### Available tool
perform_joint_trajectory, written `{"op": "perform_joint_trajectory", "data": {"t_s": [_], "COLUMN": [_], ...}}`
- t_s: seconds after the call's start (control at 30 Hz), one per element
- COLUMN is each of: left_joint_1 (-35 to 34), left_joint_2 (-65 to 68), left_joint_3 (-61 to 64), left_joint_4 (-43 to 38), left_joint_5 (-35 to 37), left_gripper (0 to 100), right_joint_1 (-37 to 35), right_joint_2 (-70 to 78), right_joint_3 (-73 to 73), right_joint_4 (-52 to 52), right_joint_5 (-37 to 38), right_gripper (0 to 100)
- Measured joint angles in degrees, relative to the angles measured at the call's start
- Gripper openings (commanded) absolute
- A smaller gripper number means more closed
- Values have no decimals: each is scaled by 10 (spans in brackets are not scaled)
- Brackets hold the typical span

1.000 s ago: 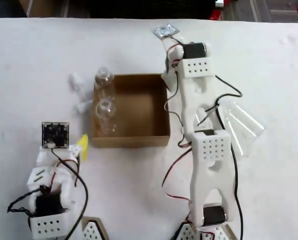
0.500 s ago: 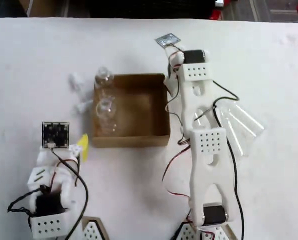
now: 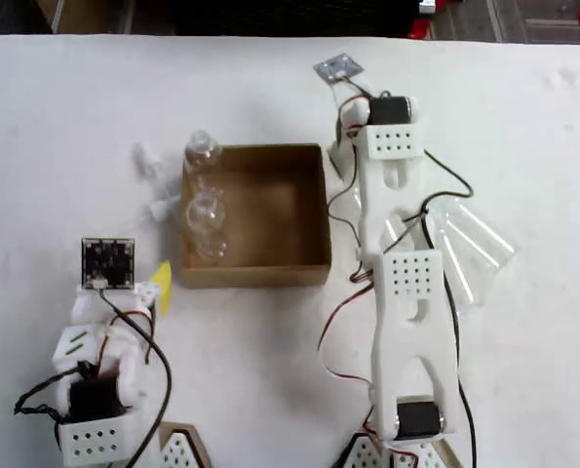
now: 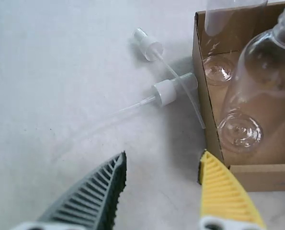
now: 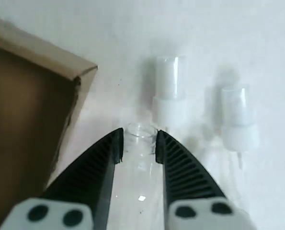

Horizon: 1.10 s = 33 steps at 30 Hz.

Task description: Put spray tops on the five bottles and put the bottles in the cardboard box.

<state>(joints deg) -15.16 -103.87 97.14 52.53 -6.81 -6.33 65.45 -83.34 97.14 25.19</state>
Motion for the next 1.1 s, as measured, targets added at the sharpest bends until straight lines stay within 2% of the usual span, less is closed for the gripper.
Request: {"op": "perform_joint_trajectory", "data": {"t_s": [0.23, 0.37, 0.6, 0.77, 0.93, 1.1], "left_joint_1": [0, 0, 0, 0, 0, 0], "left_joint_2": [0, 0, 0, 0, 0, 0], "left_joint_3": [0, 0, 0, 0, 0, 0], "left_joint_4": [0, 0, 0, 0, 0, 0], "left_joint_5": [0, 0, 0, 0, 0, 0], "left_gripper": [234, 234, 234, 234, 234, 234], "right_joint_1": [6, 4, -16, -45, -91, -113], "right_joint_2": [-4, -69, -261, -411, -572, -664], "right_joint_3": [-62, -64, -49, 108, 316, 472], "right_joint_4": [2, 2, 4, 5, 3, -79], "right_joint_5": [0, -3, -129, -200, -318, -363], "right_gripper": [16, 16, 16, 16, 16, 16]}}
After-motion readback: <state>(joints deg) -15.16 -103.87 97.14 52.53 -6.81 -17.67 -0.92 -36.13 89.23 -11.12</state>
